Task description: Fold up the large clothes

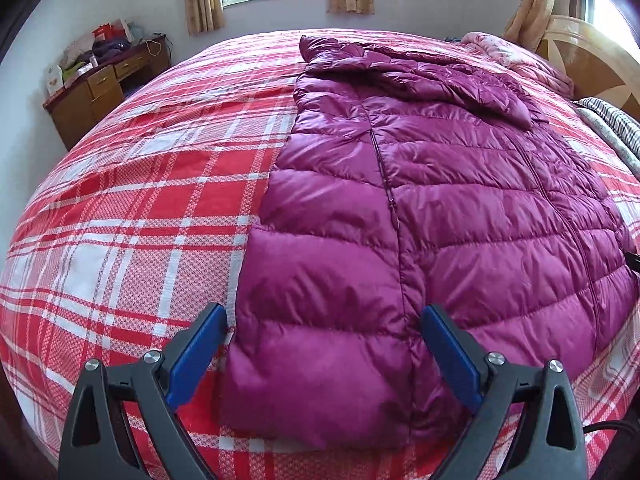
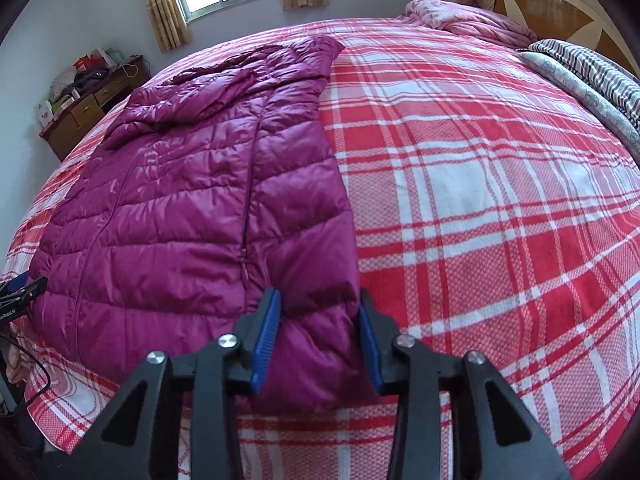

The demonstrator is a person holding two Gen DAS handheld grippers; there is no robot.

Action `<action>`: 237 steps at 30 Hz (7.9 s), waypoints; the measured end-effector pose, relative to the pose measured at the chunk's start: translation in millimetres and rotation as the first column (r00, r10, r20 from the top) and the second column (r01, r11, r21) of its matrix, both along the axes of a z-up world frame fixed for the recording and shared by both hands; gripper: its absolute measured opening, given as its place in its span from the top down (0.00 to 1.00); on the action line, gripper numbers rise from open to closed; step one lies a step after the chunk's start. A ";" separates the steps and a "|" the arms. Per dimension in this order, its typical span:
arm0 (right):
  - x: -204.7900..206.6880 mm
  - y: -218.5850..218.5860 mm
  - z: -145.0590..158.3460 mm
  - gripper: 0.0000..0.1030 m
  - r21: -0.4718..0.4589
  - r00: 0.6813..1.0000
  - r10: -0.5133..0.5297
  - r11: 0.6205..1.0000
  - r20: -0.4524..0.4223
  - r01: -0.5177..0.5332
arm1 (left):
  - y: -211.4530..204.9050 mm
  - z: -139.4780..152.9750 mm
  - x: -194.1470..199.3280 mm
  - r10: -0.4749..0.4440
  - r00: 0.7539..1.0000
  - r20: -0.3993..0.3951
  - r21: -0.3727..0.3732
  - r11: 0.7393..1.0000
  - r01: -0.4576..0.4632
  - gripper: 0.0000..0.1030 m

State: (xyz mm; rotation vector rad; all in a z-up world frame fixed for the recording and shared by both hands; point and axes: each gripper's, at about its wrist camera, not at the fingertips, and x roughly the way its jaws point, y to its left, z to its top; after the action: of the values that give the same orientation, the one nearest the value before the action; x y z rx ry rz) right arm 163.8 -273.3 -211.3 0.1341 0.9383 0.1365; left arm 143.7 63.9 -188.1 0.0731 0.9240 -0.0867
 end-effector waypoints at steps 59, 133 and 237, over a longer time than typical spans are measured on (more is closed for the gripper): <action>52.5 -28.8 148.6 0.94 0.135 0.922 -0.152 0.985 0.357 0.110 | -6.5 132.1 105.7 -0.181 0.960 0.213 -0.166 0.962 0.218 0.95; 246.8 87.1 20.6 0.33 -0.099 0.993 -0.081 0.991 0.086 0.089 | -123.6 16.0 259.5 -0.056 0.992 0.114 0.111 0.993 0.043 0.02; 76.5 158.8 3.2 0.02 -0.266 0.978 0.062 0.964 0.201 -0.006 | -18.7 10.7 69.6 0.079 0.995 0.068 -0.263 0.963 -0.059 0.61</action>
State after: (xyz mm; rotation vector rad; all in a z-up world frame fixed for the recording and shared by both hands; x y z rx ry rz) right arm 240.3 -114.5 -208.0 -0.1421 0.7417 0.0542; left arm 213.2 45.2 -177.4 -0.1987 0.8297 -0.1390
